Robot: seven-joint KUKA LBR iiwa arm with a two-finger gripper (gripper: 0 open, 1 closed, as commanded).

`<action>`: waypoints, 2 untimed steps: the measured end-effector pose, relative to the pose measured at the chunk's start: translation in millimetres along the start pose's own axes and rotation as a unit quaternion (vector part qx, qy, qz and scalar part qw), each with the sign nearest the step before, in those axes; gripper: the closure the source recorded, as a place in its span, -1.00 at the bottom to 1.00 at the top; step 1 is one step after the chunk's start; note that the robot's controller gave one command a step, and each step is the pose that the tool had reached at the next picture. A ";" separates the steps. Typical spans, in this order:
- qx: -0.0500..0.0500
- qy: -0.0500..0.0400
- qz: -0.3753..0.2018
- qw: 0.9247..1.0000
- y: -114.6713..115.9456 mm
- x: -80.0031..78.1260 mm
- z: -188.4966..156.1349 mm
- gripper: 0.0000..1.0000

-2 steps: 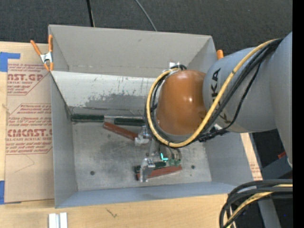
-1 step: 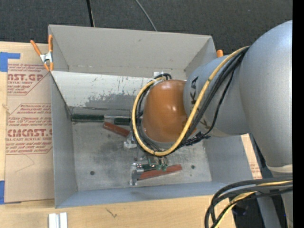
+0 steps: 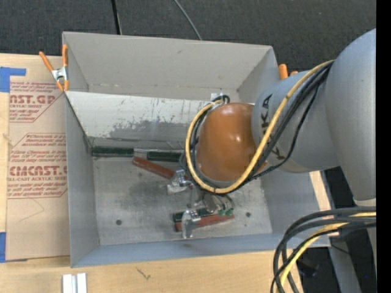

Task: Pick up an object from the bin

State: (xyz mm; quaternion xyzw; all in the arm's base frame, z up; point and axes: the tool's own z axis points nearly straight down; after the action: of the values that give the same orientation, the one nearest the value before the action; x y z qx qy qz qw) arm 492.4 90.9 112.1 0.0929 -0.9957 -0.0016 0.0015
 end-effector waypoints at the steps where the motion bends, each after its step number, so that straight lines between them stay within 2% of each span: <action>1: 0.002 -0.011 -0.084 0.996 -32.3 -0.7 36.2 1.00; 2: 0.002 -0.011 -0.084 0.996 -32.3 -0.7 36.2 1.00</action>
Offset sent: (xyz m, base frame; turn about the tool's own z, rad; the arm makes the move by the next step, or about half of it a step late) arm 0.0000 0.0000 0.0000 0.0000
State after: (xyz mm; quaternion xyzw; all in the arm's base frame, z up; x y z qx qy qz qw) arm 498.9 59.4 75.7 0.1763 -0.9843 -0.0011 -0.0102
